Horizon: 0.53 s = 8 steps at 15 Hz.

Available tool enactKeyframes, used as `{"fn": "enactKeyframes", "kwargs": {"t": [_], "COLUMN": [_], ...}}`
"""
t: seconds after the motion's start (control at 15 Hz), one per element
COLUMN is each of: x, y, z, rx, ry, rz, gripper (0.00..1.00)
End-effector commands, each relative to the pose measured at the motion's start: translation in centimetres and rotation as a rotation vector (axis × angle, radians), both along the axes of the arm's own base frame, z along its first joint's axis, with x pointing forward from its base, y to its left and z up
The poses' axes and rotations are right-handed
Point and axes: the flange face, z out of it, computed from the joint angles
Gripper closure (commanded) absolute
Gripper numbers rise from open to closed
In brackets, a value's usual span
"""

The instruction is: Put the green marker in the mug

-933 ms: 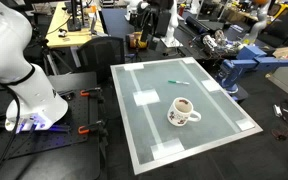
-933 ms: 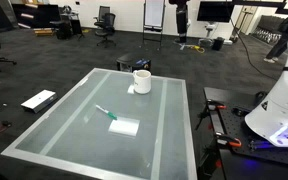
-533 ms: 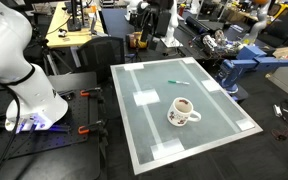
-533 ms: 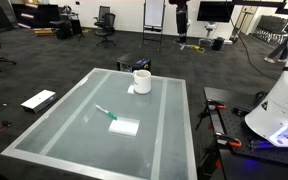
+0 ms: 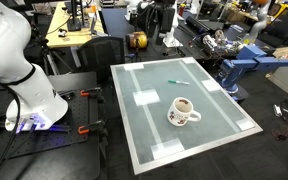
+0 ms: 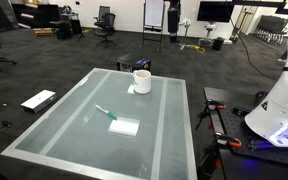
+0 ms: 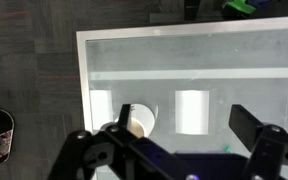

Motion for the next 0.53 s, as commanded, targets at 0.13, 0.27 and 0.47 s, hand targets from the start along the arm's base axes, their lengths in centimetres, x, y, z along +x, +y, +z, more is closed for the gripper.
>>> {"fn": "enactKeyframes", "kwargs": {"t": [0.13, 0.27, 0.47], "x": [5.8, 8.0, 11.1], "y": [5.2, 7.0, 9.0], "z": [-2.3, -3.9, -6.8], "rx": [0.057, 0.077, 0.095], "ry": [-0.129, -0.158, -0.187], "rz": [-0.112, -0.156, -0.233], "gripper": [0.00, 0.00, 0.00]}}
